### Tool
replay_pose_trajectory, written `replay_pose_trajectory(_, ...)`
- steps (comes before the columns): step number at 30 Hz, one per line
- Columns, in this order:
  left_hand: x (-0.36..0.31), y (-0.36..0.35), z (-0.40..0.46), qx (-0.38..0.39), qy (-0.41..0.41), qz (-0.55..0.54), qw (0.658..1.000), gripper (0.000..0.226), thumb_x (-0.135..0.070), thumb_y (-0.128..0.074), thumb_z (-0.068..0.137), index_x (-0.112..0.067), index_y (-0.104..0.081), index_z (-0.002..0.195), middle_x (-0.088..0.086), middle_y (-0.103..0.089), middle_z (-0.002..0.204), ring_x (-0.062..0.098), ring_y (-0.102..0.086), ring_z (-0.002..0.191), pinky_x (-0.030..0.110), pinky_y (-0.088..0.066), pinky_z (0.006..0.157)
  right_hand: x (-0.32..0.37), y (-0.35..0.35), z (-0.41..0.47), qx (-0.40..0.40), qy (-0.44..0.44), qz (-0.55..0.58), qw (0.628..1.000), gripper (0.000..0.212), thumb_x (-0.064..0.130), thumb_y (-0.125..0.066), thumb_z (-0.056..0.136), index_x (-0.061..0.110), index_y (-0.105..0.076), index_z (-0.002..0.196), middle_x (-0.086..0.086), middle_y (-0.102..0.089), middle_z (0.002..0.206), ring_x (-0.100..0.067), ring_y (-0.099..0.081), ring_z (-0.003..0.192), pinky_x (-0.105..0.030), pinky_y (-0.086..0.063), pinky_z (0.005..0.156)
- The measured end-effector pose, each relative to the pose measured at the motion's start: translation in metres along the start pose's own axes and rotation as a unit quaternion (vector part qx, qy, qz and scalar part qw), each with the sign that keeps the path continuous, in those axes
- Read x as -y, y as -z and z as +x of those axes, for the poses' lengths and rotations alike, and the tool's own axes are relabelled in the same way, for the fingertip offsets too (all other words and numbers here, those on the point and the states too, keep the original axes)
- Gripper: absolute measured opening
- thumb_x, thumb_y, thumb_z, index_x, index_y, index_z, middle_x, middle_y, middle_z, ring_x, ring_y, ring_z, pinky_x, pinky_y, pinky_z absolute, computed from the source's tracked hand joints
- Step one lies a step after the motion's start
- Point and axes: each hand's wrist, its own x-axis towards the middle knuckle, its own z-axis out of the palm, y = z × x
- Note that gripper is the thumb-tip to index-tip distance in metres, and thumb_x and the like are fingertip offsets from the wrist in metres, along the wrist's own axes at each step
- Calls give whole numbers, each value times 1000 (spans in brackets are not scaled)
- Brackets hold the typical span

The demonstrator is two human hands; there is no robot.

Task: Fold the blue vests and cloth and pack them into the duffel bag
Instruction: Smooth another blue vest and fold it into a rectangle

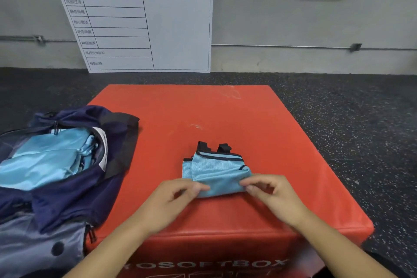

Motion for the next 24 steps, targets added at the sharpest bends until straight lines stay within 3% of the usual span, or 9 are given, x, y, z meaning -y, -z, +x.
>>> replay_pose_trajectory(3, 11, 6, 9, -31, 16, -48, 998, 28, -42, -60, 99, -36, -71, 124, -13, -69, 127, 7, -61, 122, 25, -42, 106, 1, -8, 18, -48, -20, 51, 997, 29, -4, -69, 92, 22, -81, 98, -4, -75, 78, -4, -60, 73, -18, -45, 70)
replay_pose_trajectory(5, 20, 5, 15, -51, 20, -30, 998, 33, -38, -64, 95, -37, -66, 129, -21, -65, 132, -2, -53, 129, 15, -35, 109, -3, -11, 29, -68, -38, 50, 996, 31, -2, -69, 93, 26, -81, 99, -4, -55, 58, -10, -43, 61, -22, -35, 61)
replay_pose_trajectory(7, 29, 4, 21, -69, 33, 10, 997, 35, -44, -62, 95, -43, -62, 130, -21, -61, 134, -7, -47, 131, 10, -29, 110, -9, -14, 40, -84, -60, 27, 994, 35, 1, -69, 93, 32, -80, 102, -2, -38, 61, -17, -32, 61, -28, -28, 58)
replay_pose_trajectory(10, 45, 4, 29, -72, 70, 81, 992, 39, -58, -54, 95, -49, -56, 132, -23, -50, 140, -10, -34, 135, 20, -24, 119, -16, -17, 52, -91, -79, -56, 991, 38, 4, -70, 90, 38, -78, 104, 10, -45, 66, -9, -39, 60, -23, -34, 59)
replay_pose_trajectory(11, 49, 2, 32, -71, 83, 112, 988, 42, -59, -52, 96, -45, -56, 135, -22, -47, 141, -11, -32, 135, 26, -24, 121, -17, -18, 54, -80, -80, -91, 989, 39, 5, -71, 90, 40, -75, 107, 16, -55, 73, -5, -50, 67, -15, -39, 65)
replay_pose_trajectory(13, 53, -2, 36, -82, 79, 176, 978, 54, -66, -43, 93, -40, -56, 139, -20, -41, 145, -3, -29, 137, 36, -25, 121, -19, -21, 57, -64, -84, -166, 980, 40, 9, -71, 91, 38, -71, 120, 19, -66, 109, -3, -61, 104, -3, -36, 88)
replay_pose_trajectory(17, 44, -14, 44, -103, 41, 201, 973, 50, -65, -29, 93, -56, -54, 135, -19, -14, 159, 2, -4, 150, 31, -7, 121, -19, -29, 58, -71, -41, -266, 961, 44, 23, -71, 93, 46, -65, 130, 12, -40, 147, -10, -34, 139, -28, -24, 120)
replay_pose_trajectory(21, 42, -19, 48, -62, 91, 219, 969, 38, -64, -27, 101, -66, -48, 133, -6, 1, 169, 11, 18, 153, 35, 2, 121, -21, -36, 57, -4, -57, -297, 953, 39, 34, -62, 99, 56, -59, 131, 1, -14, 169, -14, -6, 157, -40, -12, 127)
replay_pose_trajectory(24, 40, -17, 52, -43, 150, 232, 960, 38, -60, -24, 102, -68, -46, 132, 4, -8, 169, 20, 17, 154, 39, 5, 123, -16, -32, 57, -2, -133, -316, 939, 38, 34, -55, 103, 56, -56, 134, -8, -21, 168, -20, -7, 158, -36, -11, 126)
